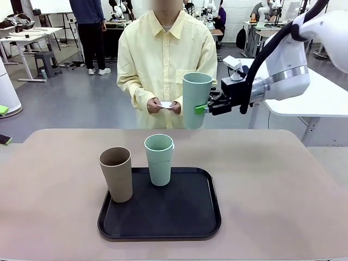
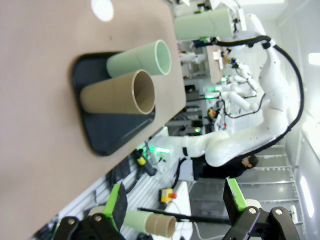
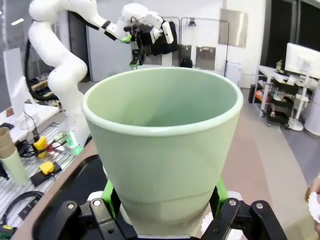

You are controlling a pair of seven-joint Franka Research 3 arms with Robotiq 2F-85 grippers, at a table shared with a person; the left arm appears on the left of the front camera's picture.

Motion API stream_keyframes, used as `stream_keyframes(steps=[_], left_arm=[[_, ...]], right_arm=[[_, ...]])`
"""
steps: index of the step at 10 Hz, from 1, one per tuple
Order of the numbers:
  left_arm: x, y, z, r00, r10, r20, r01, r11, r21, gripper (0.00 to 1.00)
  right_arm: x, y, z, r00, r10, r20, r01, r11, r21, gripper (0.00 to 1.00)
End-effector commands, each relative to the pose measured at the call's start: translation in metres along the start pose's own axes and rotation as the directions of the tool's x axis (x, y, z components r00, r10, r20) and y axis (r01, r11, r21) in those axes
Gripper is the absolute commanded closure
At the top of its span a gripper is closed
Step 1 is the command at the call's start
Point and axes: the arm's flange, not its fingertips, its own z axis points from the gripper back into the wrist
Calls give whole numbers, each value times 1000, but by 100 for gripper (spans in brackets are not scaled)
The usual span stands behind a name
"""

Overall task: Place coasters on the table and set cups on them.
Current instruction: Pick up one Reusable plastic cup and place it on a coaster set by the human.

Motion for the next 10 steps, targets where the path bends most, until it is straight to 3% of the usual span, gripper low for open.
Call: stream_keyframes(steps=[1, 3, 8, 9, 10], left_arm=[[-1, 1, 1, 1000, -18, -4, 18, 1000, -11, 0], [-1, 1, 1, 1000, -18, -4, 18, 1000, -11, 0], [-1, 1, 1, 1000, -18, -4, 18, 1000, -11, 0], [-1, 1, 1, 1000, -18, -4, 18, 1000, -11, 0], [-1, 1, 1, 1000, -18, -4, 18, 1000, -11, 0]], right_arm=[[-14, -25, -19, 999, 25, 26, -23, 997, -69, 16], [-32, -42, -36, 999, 16, 32, -12, 992, -125, 16], [-51, -67, -66, 999, -27, 22, 30, 992, -123, 16], [-47, -59, -65, 997, -71, 17, 73, 978, -193, 16], [-54, -56, -65, 1000, -15, 4, 15, 996, -93, 16]])
